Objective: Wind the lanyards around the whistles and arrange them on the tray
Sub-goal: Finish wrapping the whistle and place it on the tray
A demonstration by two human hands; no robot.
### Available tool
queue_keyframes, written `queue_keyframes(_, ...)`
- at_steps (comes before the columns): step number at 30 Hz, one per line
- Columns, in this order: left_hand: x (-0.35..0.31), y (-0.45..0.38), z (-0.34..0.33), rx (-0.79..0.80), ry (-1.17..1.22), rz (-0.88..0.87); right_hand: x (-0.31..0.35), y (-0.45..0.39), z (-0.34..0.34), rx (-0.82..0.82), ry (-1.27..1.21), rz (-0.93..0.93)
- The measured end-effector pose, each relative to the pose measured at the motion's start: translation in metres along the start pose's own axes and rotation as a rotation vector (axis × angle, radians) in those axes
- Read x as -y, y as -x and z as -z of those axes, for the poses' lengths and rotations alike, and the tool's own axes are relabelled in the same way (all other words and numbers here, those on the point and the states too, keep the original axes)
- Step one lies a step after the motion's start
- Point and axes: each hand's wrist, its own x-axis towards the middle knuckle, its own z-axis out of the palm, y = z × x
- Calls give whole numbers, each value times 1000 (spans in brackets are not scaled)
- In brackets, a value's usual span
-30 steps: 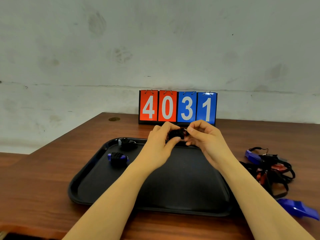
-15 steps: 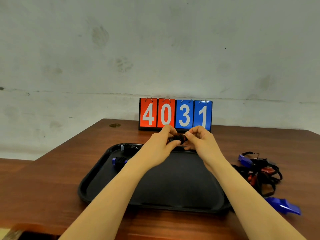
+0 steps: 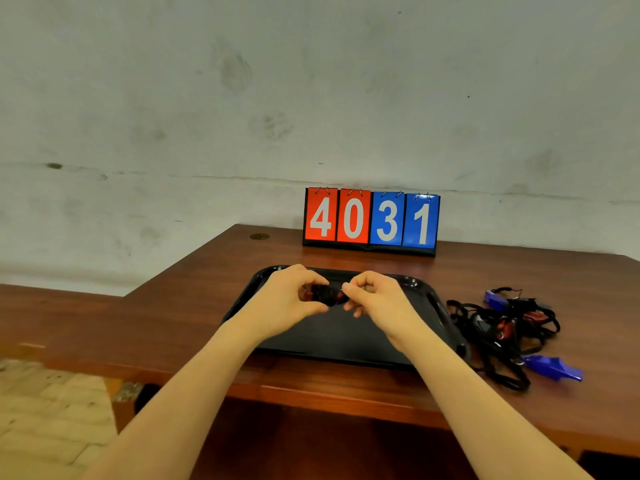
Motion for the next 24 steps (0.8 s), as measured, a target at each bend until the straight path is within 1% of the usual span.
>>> queue_keyframes(4,21,23,12,-19,42,71,4,3,-30,42,54,-1)
queue_keyframes(10,44,38,24,-15,-7,152,1,4,-63,48,125,-2)
queue_keyframes(15,56,42,27,-8,-29,184,5,5,-68,154,225,28)
queue_keyframes(20,60,42,31,-1,-55,190,6,0,-75,159,330,56)
queue_keyframes(24,63,43,32,67,-77,197,5,1,-77,199,392,59)
